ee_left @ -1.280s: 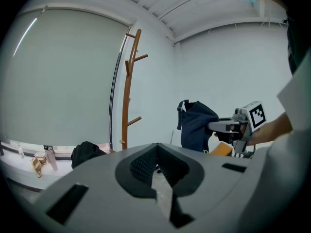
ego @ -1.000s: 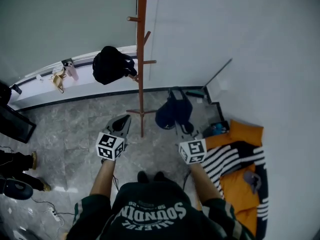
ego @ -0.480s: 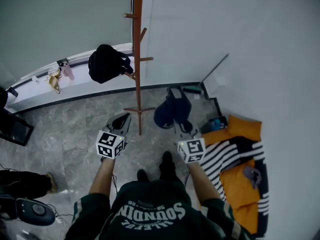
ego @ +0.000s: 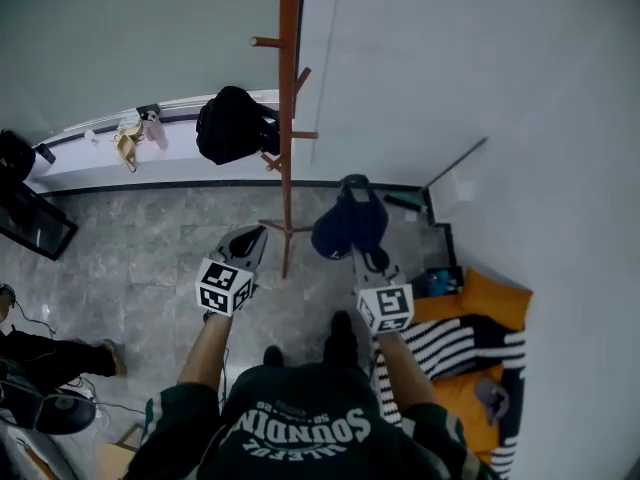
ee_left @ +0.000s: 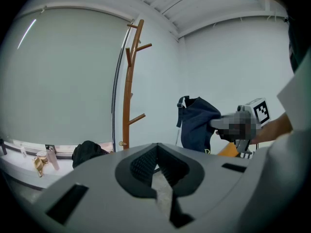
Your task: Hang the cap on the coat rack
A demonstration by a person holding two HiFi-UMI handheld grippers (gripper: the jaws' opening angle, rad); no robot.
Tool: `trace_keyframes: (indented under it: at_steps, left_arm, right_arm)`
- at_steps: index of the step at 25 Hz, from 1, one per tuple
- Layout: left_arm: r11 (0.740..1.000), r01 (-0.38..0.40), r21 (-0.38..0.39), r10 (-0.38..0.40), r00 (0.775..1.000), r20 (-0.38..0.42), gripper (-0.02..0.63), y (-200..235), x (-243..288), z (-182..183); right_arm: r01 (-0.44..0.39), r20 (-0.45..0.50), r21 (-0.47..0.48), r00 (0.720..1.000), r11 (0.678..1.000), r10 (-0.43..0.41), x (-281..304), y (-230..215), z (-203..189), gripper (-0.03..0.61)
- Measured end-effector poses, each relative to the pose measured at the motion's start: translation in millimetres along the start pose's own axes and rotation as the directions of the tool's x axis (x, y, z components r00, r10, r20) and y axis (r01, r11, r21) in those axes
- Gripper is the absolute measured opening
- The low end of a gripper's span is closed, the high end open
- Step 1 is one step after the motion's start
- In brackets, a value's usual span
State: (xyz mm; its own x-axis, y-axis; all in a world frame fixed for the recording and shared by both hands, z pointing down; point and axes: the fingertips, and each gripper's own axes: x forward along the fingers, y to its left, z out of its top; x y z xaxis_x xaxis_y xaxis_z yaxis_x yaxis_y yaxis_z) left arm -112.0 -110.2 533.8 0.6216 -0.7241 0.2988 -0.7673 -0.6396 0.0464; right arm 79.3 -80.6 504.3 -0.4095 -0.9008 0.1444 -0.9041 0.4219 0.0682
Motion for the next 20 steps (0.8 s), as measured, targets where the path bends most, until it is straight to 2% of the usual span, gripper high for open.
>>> trace_keyframes:
  at_steps: [4,9,16,20]
  left_arm:
    - [0.998,-0.06,-0.023,0.06,0.998,0.002,0.0,-5,24,10]
    - [0.989,-0.136,-0.051,0.136,0.991,-0.004,0.001,-7,49,25]
    - [0.959,-0.267,-0.098,0.268,0.963,-0.011,0.0,-15,62,30]
    - [0.936,-0.33,-0.12,0.332,0.943,-0.002,0.0,-19,62,33]
  right_arm:
    - [-0.076,-0.018,-0.045,0.997,0.996,0.075,20,-29,0,0.034]
    - [-0.174,-0.019,-0.05,0.985,0.983,0.174,47,-60,5,0.034]
    - [-0.35,0.02,-0.083,0.936,0.933,0.353,64,-77,10,0.034]
    - [-0.416,0.018,-0.099,0.907,0.904,0.42,69,-82,13,0.034]
